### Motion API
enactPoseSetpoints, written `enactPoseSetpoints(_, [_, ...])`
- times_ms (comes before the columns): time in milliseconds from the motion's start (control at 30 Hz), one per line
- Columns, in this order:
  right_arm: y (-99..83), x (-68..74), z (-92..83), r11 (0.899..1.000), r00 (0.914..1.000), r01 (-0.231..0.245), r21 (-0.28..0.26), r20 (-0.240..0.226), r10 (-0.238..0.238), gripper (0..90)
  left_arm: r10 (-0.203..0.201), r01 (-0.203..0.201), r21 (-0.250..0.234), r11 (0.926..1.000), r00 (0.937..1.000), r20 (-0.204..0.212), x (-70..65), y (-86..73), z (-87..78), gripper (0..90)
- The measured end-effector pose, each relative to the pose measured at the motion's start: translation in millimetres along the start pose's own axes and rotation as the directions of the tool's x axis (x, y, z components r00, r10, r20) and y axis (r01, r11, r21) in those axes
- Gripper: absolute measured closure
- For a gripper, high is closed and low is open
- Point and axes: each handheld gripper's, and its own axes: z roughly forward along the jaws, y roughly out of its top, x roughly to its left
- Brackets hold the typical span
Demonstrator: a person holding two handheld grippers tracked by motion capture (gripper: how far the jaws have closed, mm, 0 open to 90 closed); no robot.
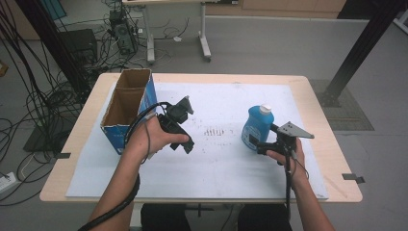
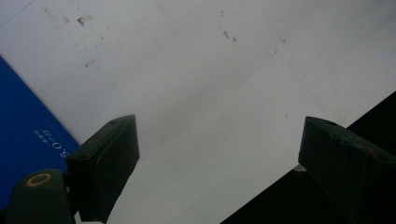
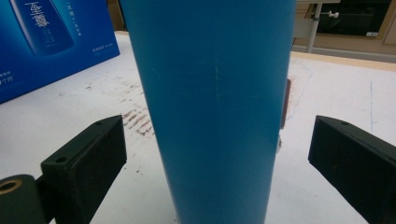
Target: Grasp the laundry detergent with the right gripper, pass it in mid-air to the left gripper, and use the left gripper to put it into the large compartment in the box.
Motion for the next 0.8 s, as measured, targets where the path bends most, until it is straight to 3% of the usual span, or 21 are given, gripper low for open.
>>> enactPoseSetpoints(800, [0.1,1.7,19.4,1.000,0.9998,-0.003,-0.018,-0.018,0.003,4.8,0.007,-0.007,-0.001,1.0000,0.9999,0.014,1.2,3.3,-0.9,12.7])
